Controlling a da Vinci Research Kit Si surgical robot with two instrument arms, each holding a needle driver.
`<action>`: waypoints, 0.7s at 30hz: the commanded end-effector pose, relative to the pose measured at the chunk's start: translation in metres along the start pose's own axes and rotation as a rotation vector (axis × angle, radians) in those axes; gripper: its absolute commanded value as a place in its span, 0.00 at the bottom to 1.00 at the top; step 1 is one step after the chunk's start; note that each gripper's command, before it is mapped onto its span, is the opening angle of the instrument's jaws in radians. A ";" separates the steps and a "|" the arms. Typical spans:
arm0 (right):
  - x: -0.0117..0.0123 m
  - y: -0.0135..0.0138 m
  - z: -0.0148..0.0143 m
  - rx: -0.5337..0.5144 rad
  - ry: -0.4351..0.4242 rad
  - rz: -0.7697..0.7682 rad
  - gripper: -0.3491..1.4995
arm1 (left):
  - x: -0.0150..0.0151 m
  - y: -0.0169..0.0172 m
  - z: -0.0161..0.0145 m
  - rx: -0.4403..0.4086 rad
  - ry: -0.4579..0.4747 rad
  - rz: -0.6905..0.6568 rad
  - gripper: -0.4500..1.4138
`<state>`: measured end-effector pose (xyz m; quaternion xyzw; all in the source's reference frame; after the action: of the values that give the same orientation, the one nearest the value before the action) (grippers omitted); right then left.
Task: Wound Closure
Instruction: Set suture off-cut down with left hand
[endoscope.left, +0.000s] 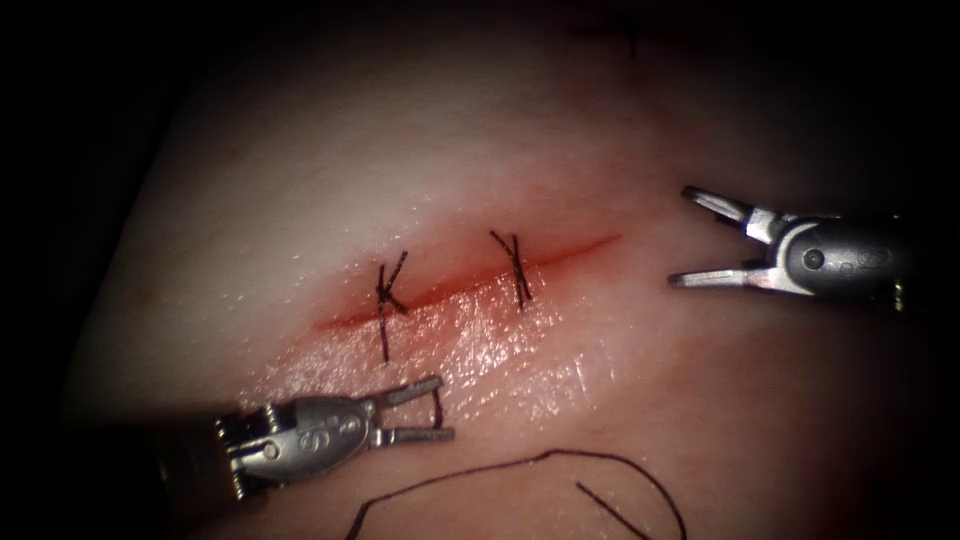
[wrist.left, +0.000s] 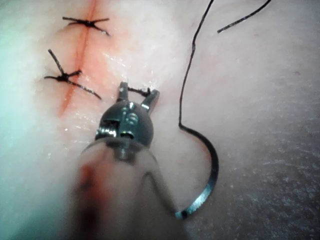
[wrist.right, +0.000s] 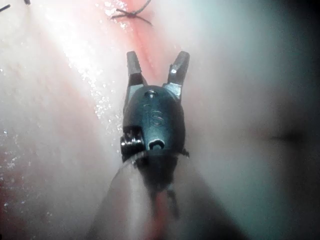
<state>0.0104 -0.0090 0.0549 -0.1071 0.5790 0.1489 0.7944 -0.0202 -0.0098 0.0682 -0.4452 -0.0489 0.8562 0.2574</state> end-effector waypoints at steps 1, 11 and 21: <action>-0.0003 -0.0002 0.0009 0.000 0.004 -0.001 0.99 | -0.0002 0.0003 0.0001 -0.005 0.001 -0.017 0.36; -0.0004 -0.0008 0.0008 -0.007 0.009 -0.005 0.99 | -0.0003 0.0014 -0.0058 -0.032 -0.119 -0.032 0.41; 0.0001 -0.0016 0.0005 -0.013 -0.004 -0.008 0.99 | 0.0038 -0.0022 -0.0088 0.104 -0.259 0.037 0.56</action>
<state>0.0106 -0.0103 0.0546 -0.1124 0.5741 0.1512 0.7968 -0.0137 -0.0067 0.0596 -0.3270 -0.0206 0.9104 0.2528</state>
